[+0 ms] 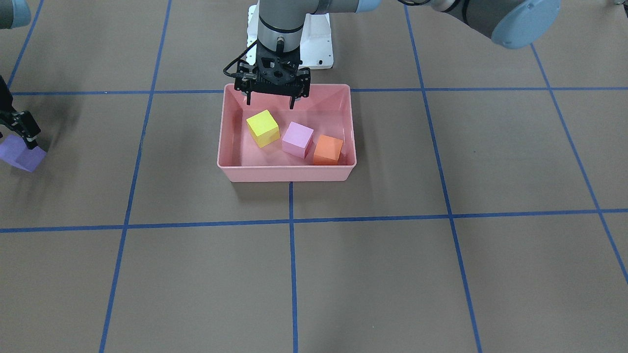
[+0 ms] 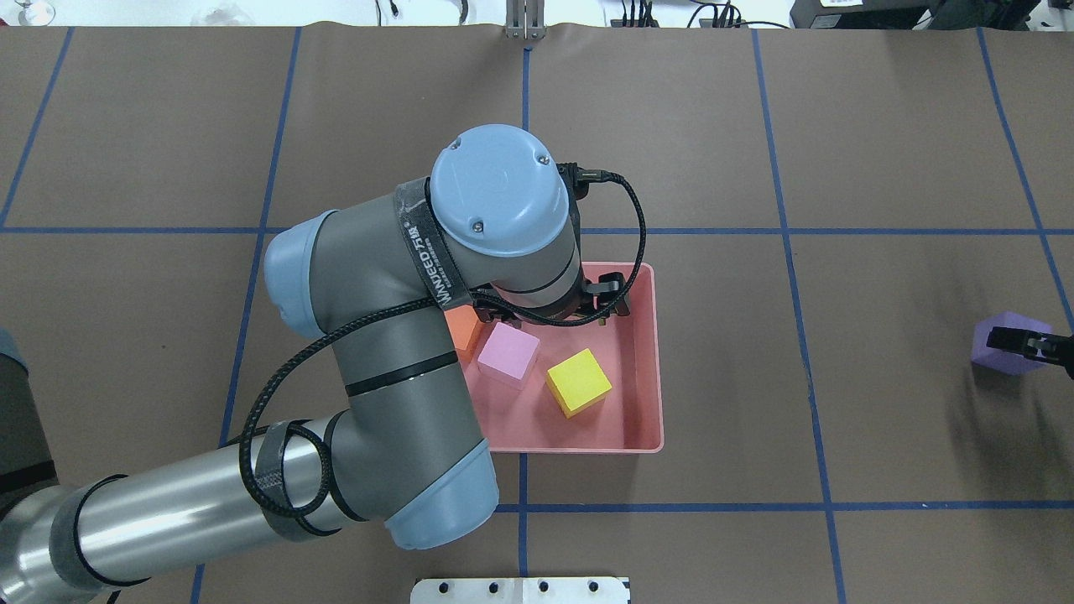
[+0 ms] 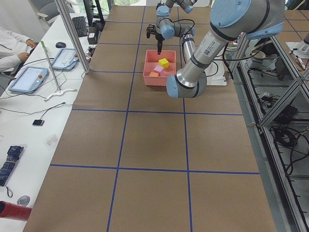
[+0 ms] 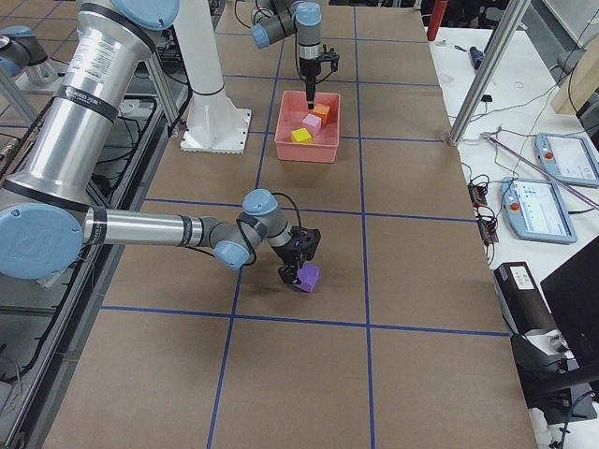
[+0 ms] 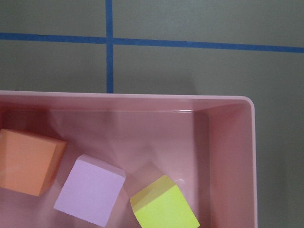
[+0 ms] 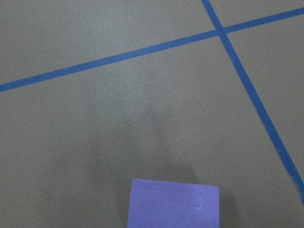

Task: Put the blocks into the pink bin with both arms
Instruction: 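Release the lilac cube in the bin while the right gripper grasps the purple-blue cube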

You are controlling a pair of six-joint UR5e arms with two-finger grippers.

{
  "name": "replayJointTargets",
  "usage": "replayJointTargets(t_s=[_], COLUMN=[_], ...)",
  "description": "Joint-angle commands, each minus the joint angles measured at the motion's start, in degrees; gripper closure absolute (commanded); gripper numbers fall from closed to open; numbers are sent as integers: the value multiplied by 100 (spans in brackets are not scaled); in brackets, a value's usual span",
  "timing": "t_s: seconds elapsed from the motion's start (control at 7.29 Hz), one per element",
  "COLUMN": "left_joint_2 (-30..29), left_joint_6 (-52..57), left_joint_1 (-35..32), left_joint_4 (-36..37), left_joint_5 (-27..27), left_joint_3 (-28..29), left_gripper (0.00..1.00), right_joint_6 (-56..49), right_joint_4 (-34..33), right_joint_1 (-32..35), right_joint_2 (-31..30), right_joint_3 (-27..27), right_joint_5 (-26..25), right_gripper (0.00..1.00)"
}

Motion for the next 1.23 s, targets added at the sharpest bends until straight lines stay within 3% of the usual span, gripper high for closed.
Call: replayJointTargets(t_s=[0.0, 0.27, 0.55, 0.69, 0.82, 1.1], left_joint_2=[-2, 6, 15, 24, 163, 986], left_joint_6=[9, 52, 481, 718, 1008, 2069], left_joint_1=[-10, -19, -63, -168, -317, -729], left_joint_4=[0, 0, 9, 17, 26, 61], left_joint_5=[4, 4, 170, 162, 145, 23], left_joint_3=[3, 3, 3, -14, -128, -898], left_gripper=[0, 0, 0, 0, 0, 0], right_joint_6=[0, -9, -17, -61, -96, -132], right_joint_4=[-22, -31, -22, -22, -22, -22], right_joint_1=[-132, -229, -317, -318, -318, -309], right_joint_2=[-7, -7, 19, 46, 98, 369], right_joint_3=[-70, -167, -176, -167, -115, 69], right_joint_5=[-128, -225, -437, -437, -437, -393], right_gripper=[1, 3, 71, 93, 100, 100])
